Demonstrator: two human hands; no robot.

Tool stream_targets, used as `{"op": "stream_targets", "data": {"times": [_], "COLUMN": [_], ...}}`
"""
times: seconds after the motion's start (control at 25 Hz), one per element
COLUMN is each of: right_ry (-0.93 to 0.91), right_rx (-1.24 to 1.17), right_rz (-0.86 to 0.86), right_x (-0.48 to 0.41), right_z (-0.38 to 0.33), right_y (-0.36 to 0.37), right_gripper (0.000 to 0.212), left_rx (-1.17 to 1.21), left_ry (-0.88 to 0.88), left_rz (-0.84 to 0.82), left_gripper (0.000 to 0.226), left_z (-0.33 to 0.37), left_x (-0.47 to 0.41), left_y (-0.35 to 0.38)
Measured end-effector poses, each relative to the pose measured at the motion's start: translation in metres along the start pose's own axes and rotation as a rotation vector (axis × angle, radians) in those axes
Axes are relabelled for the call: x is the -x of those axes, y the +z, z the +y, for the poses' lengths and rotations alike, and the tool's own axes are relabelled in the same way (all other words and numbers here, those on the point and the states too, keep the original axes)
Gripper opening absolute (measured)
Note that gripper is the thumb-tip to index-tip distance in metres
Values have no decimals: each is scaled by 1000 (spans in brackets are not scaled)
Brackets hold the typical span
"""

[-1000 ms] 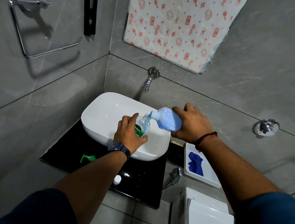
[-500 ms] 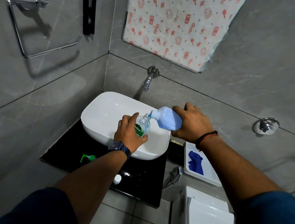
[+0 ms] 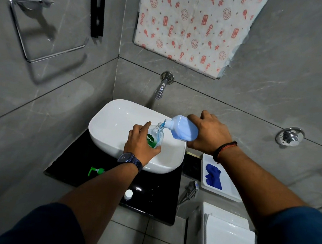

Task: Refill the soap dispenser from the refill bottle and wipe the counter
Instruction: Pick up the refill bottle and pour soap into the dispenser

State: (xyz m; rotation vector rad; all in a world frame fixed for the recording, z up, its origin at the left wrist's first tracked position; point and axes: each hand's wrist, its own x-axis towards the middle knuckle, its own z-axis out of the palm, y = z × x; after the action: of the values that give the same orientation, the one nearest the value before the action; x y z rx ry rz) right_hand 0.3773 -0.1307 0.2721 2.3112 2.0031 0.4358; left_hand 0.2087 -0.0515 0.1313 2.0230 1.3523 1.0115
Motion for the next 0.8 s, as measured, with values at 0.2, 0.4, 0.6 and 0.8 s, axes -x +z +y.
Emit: {"op": "stream_targets", "data": {"times": [0.2,0.4,0.6,0.8], "right_ry": [5,4,1,-1], "right_rx": [1,8,17,13], "right_rz": [-1,3,2,7], "right_x": [-1,-1,-1,-2], "right_z": [-1,-1,0,0], "right_y": [1,0,0,1], "right_gripper": [70,70,71,71], "left_rx": [5,5,4,1], "left_ry": [5,7,9,6], "left_rz": [4,10,9,7], "left_gripper": [88,87,88,88], "left_z": [1,1,0,-1], "left_x": [0,-1,-1,-2], "left_y": [-1,-1,1,2]}}
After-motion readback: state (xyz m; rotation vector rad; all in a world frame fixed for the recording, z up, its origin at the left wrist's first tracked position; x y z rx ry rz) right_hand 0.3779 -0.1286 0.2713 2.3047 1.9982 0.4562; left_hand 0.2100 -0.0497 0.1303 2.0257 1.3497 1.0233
